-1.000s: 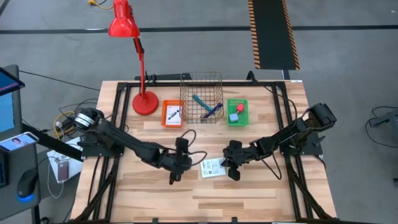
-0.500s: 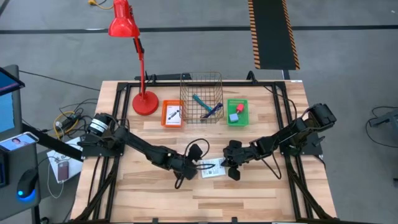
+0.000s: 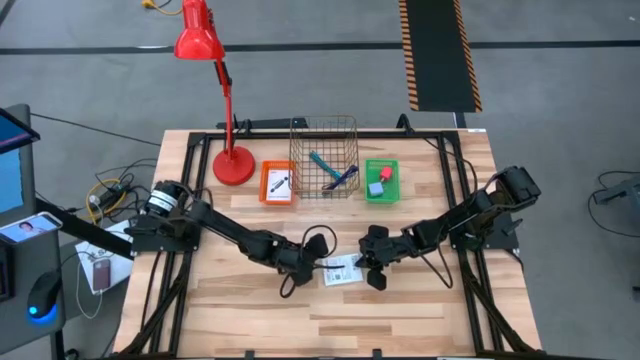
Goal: Pick and place items into bin
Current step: Put the card reader box into the orange basket
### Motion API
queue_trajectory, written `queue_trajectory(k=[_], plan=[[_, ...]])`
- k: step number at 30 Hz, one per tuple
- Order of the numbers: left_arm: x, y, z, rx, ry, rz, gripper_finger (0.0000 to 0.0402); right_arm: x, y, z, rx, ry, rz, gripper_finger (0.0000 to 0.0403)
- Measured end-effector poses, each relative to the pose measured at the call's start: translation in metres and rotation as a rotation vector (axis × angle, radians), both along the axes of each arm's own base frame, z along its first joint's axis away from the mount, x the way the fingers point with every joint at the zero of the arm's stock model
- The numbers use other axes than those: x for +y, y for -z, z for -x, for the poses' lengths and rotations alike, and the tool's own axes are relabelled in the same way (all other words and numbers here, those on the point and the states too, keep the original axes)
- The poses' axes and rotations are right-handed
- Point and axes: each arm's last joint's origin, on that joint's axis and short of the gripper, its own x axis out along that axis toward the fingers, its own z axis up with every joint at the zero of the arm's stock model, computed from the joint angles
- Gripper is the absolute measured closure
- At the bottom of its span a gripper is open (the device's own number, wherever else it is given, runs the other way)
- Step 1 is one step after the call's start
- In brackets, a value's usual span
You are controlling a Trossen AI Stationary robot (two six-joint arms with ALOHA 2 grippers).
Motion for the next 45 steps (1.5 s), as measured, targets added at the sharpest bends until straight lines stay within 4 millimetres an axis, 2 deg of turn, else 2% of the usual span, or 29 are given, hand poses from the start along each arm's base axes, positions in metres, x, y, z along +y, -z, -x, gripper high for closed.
queue_trajectory(k=[5,13,31,45], plan=[[-0.003,0.01,-0.005,-0.015,0.027,-0.052,0.0187,0.0,0.001,0.0,-0.002,0.013,0.014,0.0403],[-0.004,0.01,-0.008,-0.046,0.031,-0.019,0.0187,-0.003,0.011,0.007,-0.042,0.072,-0.052,0.0403],[-0.007,0.009,-0.008,-0.051,0.051,0.012,0.0187,-0.003,0.011,0.008,-0.047,0.076,-0.059,0.0403],[-0.007,0.01,-0.008,-0.05,0.051,0.011,0.0187,-0.007,0.017,0.018,-0.096,0.122,-0.101,0.0403]])
